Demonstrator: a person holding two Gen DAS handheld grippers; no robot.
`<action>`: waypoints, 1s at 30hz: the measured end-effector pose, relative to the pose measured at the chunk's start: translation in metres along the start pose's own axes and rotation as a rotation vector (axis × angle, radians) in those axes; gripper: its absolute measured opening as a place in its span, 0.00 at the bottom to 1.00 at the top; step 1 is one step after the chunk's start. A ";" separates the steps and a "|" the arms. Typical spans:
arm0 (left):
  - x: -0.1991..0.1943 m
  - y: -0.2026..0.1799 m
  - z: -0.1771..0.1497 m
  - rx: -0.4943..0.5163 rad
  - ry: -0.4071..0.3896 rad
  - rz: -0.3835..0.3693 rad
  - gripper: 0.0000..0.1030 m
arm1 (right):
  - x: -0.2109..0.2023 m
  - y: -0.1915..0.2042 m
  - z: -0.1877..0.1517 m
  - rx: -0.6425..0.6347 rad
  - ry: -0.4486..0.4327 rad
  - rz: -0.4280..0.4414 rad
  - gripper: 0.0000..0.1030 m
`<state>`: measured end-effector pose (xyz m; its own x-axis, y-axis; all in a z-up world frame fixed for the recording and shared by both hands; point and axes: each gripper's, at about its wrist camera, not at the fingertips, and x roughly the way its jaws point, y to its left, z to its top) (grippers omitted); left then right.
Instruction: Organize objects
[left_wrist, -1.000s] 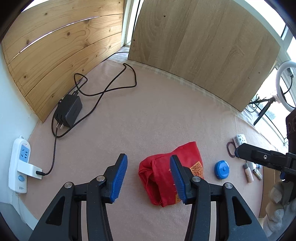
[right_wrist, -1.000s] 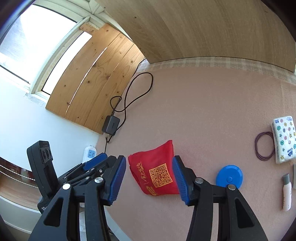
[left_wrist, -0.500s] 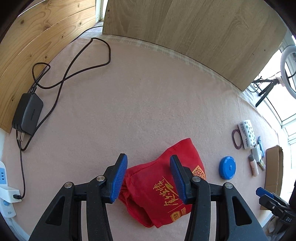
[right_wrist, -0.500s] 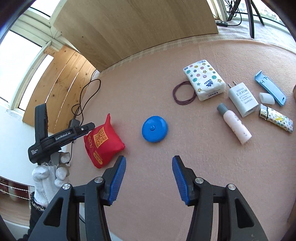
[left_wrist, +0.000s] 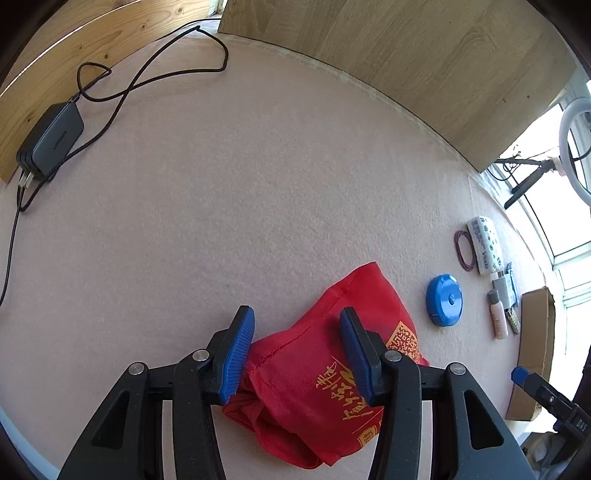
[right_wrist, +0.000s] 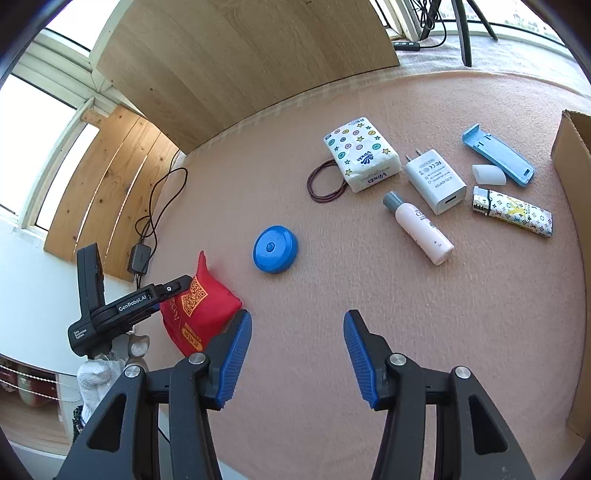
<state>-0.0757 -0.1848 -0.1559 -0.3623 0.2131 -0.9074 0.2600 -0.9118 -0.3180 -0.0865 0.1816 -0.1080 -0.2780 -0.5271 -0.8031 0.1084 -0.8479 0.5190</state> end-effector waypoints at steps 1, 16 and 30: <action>0.001 -0.003 -0.008 -0.006 0.005 0.004 0.50 | 0.000 -0.001 -0.001 -0.001 0.004 0.001 0.47; -0.008 -0.077 -0.073 0.210 0.028 0.034 0.53 | -0.004 -0.017 -0.027 0.026 0.042 0.034 0.47; -0.031 -0.041 -0.087 0.215 0.115 -0.068 0.56 | 0.012 -0.007 -0.077 0.067 0.151 0.120 0.47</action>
<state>0.0028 -0.1233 -0.1381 -0.2647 0.3037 -0.9152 0.0380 -0.9451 -0.3246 -0.0172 0.1764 -0.1437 -0.1200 -0.6310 -0.7665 0.0671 -0.7754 0.6278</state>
